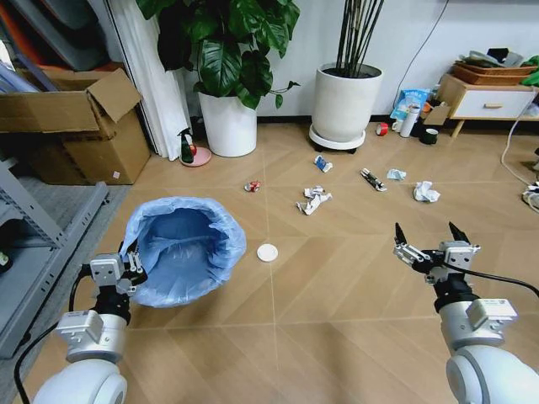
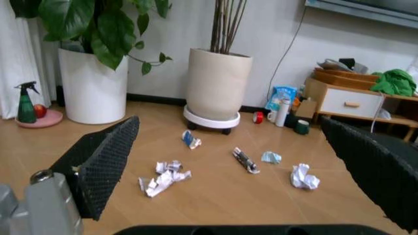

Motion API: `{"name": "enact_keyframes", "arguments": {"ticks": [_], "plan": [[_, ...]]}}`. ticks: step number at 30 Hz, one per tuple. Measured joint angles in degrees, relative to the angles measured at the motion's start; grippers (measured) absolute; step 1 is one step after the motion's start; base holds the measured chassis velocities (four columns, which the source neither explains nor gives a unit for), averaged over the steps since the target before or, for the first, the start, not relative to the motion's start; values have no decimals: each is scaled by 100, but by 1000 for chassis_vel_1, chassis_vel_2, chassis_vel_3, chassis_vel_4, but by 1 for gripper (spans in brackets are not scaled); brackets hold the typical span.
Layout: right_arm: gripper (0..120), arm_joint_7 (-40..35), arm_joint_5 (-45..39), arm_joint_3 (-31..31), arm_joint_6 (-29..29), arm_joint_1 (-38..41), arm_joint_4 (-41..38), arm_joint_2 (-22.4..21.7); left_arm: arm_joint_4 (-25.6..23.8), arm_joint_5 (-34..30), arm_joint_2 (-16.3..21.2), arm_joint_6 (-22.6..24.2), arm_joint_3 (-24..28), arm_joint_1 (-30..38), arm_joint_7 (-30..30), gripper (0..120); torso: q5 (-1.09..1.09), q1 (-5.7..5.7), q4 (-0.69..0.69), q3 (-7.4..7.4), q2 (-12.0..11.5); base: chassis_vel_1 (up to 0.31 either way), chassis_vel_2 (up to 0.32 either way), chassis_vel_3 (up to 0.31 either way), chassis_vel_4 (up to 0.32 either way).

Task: Pick up the trash bin and place the garbage on the floor into it.

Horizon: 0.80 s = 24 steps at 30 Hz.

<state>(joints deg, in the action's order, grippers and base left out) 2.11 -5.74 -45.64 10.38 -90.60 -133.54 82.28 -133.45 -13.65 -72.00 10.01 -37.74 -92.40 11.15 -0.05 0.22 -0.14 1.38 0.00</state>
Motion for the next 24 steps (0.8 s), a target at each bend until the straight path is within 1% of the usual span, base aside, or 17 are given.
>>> {"name": "enact_keyframes", "arguments": {"ticks": [10,14,24], "plan": [[100,12,22,-21,-48,4,8,5,-15,11,-8,-6,4,0,-3,0,1,0,1,0,0,-118,193,114,-179],[100,49,83,-27,-88,-23,8,22,-18,11,-12,-12,5,-1,-5,0,2,0,-1,0,0,-134,181,128,-213],[100,77,165,-21,-129,-60,-4,47,-22,12,-23,-17,6,-4,-12,0,0,0,1,0,0,-109,215,112,-212]]}}
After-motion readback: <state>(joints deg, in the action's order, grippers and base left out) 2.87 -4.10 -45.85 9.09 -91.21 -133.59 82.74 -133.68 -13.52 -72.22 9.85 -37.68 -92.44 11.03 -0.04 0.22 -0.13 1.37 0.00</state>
